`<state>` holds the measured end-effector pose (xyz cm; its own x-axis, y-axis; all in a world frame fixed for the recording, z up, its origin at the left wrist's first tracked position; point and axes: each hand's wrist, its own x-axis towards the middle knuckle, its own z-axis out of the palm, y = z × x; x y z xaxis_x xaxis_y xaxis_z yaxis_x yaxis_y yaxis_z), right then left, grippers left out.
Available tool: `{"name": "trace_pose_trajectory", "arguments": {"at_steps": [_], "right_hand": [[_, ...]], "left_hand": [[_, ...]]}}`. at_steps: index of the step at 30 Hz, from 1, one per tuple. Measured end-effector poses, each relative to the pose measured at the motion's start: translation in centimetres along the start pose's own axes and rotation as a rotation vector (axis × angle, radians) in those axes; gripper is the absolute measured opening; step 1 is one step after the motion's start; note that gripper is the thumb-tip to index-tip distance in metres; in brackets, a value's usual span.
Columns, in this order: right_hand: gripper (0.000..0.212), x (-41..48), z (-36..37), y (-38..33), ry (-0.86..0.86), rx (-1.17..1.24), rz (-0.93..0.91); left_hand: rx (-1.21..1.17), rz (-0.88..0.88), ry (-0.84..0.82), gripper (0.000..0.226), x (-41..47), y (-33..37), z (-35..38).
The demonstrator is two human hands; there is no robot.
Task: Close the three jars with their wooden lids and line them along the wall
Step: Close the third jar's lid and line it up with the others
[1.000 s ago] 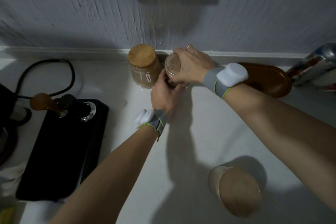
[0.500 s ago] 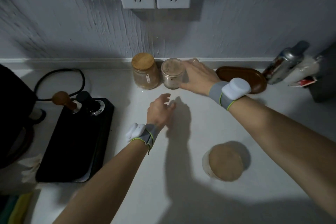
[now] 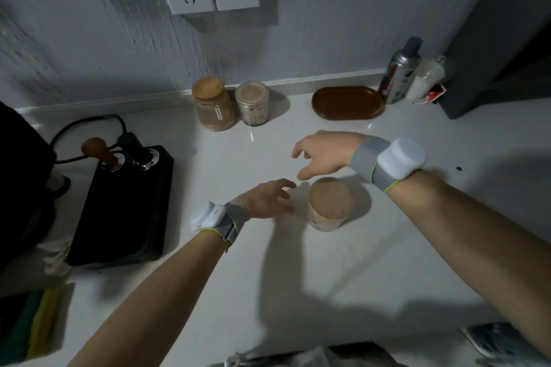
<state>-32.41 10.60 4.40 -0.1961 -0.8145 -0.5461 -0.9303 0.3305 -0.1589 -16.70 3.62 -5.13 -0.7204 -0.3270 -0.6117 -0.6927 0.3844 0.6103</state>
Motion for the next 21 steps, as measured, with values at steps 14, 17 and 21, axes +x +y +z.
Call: {"name": "trace_pose_trajectory", "arguments": {"at_steps": [14, 17, 21], "right_hand": [[0.076, -3.9, 8.1, 1.1, 0.130, -0.090, 0.011], [0.073, -4.0, 8.0, 1.4, 0.144, -0.098, -0.037], [0.077, -4.3, 7.6, 1.7, 0.107, -0.122, -0.120]], "left_hand": [[-0.230, 0.097, 0.404, 0.115, 0.6, 2.6, 9.3], [-0.146, 0.073, 0.450, 0.099, 1.0, 2.6, 9.5], [-0.051, 0.045, 0.449, 0.090, 1.4, 2.4, 9.2]]}}
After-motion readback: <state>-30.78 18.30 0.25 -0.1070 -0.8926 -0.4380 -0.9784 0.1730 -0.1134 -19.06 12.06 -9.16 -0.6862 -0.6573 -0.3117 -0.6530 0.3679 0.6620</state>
